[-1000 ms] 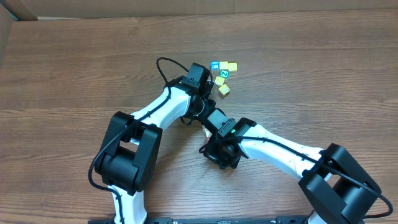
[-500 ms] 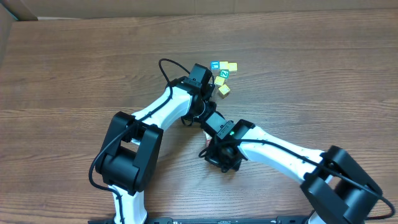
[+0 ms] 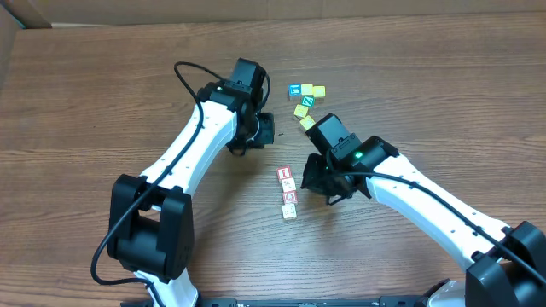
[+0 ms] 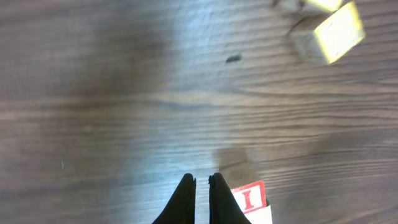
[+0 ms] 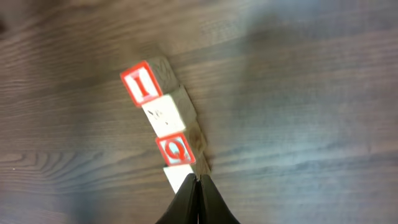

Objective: Flip 4 blocks
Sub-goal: 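Raise both grippers away from the block column, then lower both grippers on either side of the block column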

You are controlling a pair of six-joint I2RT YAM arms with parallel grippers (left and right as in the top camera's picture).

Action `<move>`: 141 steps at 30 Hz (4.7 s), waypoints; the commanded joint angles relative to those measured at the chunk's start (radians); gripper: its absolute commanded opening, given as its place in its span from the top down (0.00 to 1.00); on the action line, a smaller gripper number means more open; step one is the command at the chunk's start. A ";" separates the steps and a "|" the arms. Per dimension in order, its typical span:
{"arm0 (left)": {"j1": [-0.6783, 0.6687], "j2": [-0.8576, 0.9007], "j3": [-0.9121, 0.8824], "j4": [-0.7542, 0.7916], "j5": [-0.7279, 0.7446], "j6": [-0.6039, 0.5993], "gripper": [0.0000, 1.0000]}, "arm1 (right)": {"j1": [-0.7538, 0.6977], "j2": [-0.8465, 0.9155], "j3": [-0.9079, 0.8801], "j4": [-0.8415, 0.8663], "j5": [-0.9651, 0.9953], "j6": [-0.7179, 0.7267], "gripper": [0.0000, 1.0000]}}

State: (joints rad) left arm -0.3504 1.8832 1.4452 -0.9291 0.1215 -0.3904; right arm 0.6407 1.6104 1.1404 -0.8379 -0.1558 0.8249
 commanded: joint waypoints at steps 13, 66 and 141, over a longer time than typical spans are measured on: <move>-0.074 0.092 -0.135 0.066 -0.019 -0.176 0.96 | -0.013 0.142 0.011 0.116 0.050 -0.171 0.96; -0.089 0.092 -0.161 0.063 0.051 -0.208 0.96 | -0.013 0.187 -0.121 0.336 -0.089 -0.299 0.96; -0.048 0.091 -0.161 0.029 0.027 -0.163 0.96 | -0.058 0.121 -0.110 0.287 -0.130 -0.328 0.96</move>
State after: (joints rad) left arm -0.4252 1.9640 1.2945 -0.8944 0.1600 -0.5701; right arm 0.6079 1.7901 1.0245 -0.5365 -0.2852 0.4973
